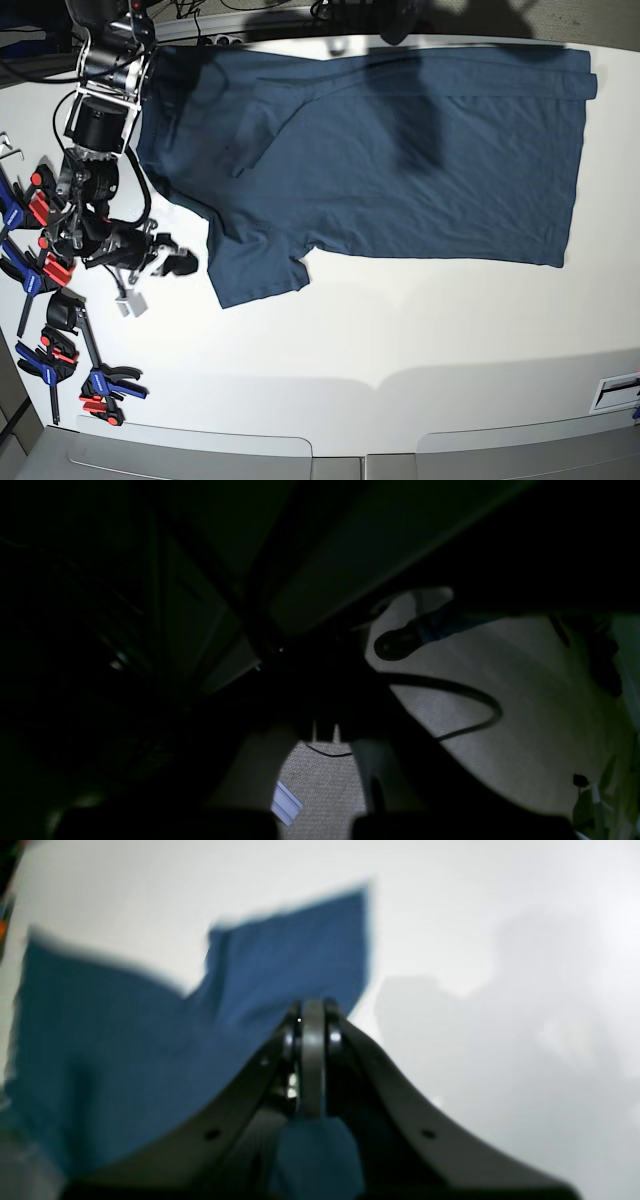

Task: Fold the T-shirt properly

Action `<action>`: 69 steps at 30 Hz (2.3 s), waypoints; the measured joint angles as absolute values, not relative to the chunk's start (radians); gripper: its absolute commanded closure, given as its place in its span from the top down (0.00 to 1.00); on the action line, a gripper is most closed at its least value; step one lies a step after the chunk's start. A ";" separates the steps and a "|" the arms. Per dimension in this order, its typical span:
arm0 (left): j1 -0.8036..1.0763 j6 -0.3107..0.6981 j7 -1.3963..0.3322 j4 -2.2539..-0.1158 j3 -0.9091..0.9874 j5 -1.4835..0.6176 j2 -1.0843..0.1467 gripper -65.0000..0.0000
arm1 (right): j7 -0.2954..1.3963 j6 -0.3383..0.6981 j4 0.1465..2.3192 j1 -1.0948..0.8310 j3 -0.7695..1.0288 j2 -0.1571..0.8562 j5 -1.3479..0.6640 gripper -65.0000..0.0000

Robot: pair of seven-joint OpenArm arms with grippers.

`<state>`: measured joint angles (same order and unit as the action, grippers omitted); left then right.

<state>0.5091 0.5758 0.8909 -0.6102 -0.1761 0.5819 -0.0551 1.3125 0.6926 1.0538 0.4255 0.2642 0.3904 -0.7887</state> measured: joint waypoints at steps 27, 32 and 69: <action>0.509 0.576 0.893 -0.610 -0.176 0.583 -0.055 0.00 | 1.244 0.690 1.057 0.489 0.728 0.333 -1.449 0.00; 0.509 0.576 0.893 -0.610 -0.176 0.583 -0.055 0.00 | 1.210 0.689 1.057 0.513 0.782 0.365 -1.449 0.00; 0.509 0.576 0.896 -0.610 -0.176 0.584 -0.056 0.00 | 0.447 0.429 0.972 0.648 0.761 0.444 -0.089 0.00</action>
<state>0.5091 0.5762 0.8955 -0.6102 -0.1761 0.5842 -0.0555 0.4469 0.4294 0.9722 0.6479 0.7612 0.4438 -0.0887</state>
